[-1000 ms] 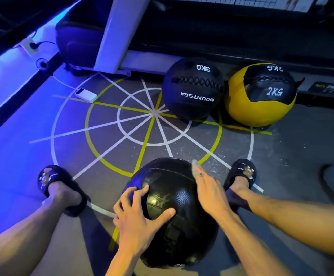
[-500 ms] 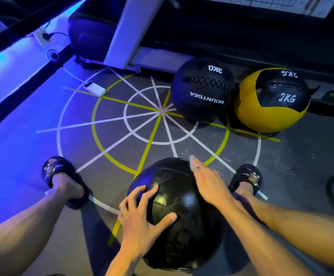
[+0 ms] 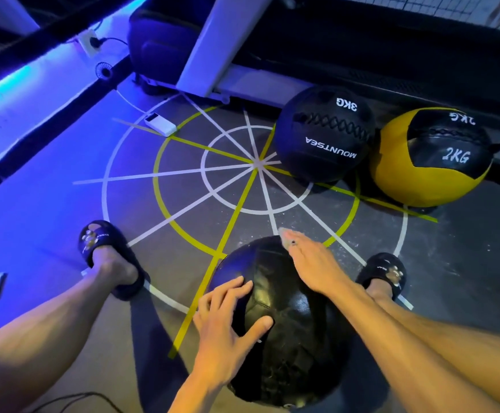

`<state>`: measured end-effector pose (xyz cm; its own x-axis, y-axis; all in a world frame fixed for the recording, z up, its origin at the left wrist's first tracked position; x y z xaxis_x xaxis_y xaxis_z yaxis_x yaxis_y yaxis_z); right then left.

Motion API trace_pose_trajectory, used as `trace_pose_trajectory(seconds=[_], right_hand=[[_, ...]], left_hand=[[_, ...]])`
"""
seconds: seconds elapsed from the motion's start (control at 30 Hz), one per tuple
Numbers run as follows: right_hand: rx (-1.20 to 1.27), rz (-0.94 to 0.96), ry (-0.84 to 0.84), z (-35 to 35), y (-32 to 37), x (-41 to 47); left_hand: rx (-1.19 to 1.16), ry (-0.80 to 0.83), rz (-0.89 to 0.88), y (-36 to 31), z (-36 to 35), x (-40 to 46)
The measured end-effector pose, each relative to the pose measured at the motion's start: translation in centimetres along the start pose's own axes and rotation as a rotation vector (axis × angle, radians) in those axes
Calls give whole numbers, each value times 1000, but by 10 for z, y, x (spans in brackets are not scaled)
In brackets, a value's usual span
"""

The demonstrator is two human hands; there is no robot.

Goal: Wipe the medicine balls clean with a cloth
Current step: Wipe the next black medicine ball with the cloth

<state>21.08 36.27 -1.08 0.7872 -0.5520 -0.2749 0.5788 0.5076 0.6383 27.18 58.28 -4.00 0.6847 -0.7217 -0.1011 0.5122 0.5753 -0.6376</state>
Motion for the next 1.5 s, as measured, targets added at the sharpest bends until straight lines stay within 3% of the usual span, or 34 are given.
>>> trace_pose_trajectory(seconds=[0.07, 0.17, 0.23, 0.33, 0.43, 0.6, 0.67, 0.77, 0.97, 1.17, 1.27, 1.37, 1.5], right_hand=[[-56, 34, -15, -7, 10, -4], [-175, 330, 109, -27, 44, -21], [-187, 332, 163, -24, 40, -24], [16, 174, 40, 0, 6, -24], [271, -46, -70, 17, -34, -35], [503, -496, -317, 31, -88, -67], [557, -558, -349, 27, -100, -72], [567, -578, -354, 24, -95, -73], [579, -500, -393, 24, -69, -62], [776, -387, -445, -12, -5, -31], [924, -389, -365, -53, 29, -4], [1009, -338, -252, -91, 53, 14], [860, -290, -109, -126, 56, 19]], left_hand=[[16, 4, -32, -4, -4, -1], [9, 8, -45, -8, -8, 1], [-11, 3, -70, -10, -7, 3], [-87, -51, -75, -4, -2, 2], [-169, -108, 154, 16, -3, -4], [-661, 214, 703, 36, -39, -28], [-839, 349, 802, 27, -47, -36], [-959, 409, 890, 31, -50, -39], [-943, 300, 809, 35, -23, -36], [-861, -9, 614, 64, 71, -15], [-713, -156, 582, 101, 113, -8], [-547, -200, 677, 148, 126, -13], [-368, -207, 765, 169, 109, -23]])
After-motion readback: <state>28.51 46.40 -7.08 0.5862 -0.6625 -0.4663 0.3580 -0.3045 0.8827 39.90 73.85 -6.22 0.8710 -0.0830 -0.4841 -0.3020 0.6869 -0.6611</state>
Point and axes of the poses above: each hand's wrist, its own x-axis towards the middle knuckle, its own z-axis out of the back of the hand, y = z × x, the point moved 5 cm from there along x, towards the middle knuckle, and after that the axes turned 13 degrees about x, right-handed, at the moved point
